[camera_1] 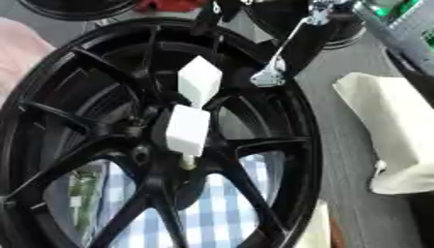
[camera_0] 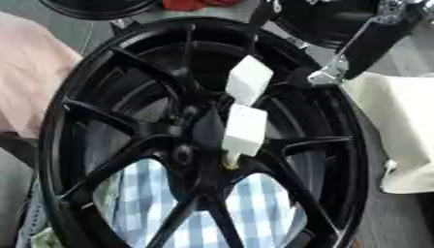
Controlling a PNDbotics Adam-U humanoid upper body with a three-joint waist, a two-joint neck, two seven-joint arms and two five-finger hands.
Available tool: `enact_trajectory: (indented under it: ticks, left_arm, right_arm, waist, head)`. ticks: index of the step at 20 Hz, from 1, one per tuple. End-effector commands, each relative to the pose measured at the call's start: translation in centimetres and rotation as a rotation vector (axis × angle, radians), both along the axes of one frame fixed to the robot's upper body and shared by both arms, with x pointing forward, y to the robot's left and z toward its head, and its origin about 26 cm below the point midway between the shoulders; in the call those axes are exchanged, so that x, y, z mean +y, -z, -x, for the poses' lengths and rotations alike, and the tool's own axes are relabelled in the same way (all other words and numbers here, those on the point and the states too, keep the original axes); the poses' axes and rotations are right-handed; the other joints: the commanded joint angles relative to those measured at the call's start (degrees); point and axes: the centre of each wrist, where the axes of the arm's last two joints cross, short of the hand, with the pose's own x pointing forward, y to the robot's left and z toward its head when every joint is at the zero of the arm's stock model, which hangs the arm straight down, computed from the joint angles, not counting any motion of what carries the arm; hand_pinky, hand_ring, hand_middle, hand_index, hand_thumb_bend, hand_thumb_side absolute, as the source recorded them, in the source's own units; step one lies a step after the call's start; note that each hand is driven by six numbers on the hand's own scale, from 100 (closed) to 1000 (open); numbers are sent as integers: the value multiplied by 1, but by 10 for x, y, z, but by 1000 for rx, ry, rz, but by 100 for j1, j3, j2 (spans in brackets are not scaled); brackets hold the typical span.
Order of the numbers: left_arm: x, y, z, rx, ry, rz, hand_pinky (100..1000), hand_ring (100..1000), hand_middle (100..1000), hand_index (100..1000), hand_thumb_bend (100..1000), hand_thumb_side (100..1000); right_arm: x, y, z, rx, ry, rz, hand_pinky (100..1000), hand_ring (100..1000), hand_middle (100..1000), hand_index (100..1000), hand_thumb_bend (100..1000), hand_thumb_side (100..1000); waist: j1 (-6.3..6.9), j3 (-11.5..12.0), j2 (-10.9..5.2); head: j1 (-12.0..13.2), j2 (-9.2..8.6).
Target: Pull the pin out of the wheel hub.
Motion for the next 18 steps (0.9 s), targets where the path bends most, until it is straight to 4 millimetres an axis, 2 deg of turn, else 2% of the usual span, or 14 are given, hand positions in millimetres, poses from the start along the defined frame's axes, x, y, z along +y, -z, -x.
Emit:
enact_trajectory:
  ticks: [1, 11, 18]
  left_arm:
    - [-2, -9, 2, -28, 11, -12, 756, 758, 660, 753, 204, 806]
    - [-3, -9, 2, -30, 14, -5, 756, 759, 660, 753, 198, 811]
    - [-3, -9, 2, -28, 16, 2, 756, 760, 660, 753, 197, 816]
  right_arm:
    - [-3, -9, 0, -33, 4, 3, 909, 921, 868, 901, 293, 108]
    - [1, -3, -3, -8, -20, 23, 913, 924, 872, 899, 271, 122]
    - [2, 1, -5, 9, -24, 32, 913, 924, 871, 897, 261, 121]
  waist:
    - [38, 20, -104]
    - [26, 76, -28]
    - [-1, 120, 16]
  head:
    - [-38, -107]
    - [-13, 74]
    - [-39, 113]
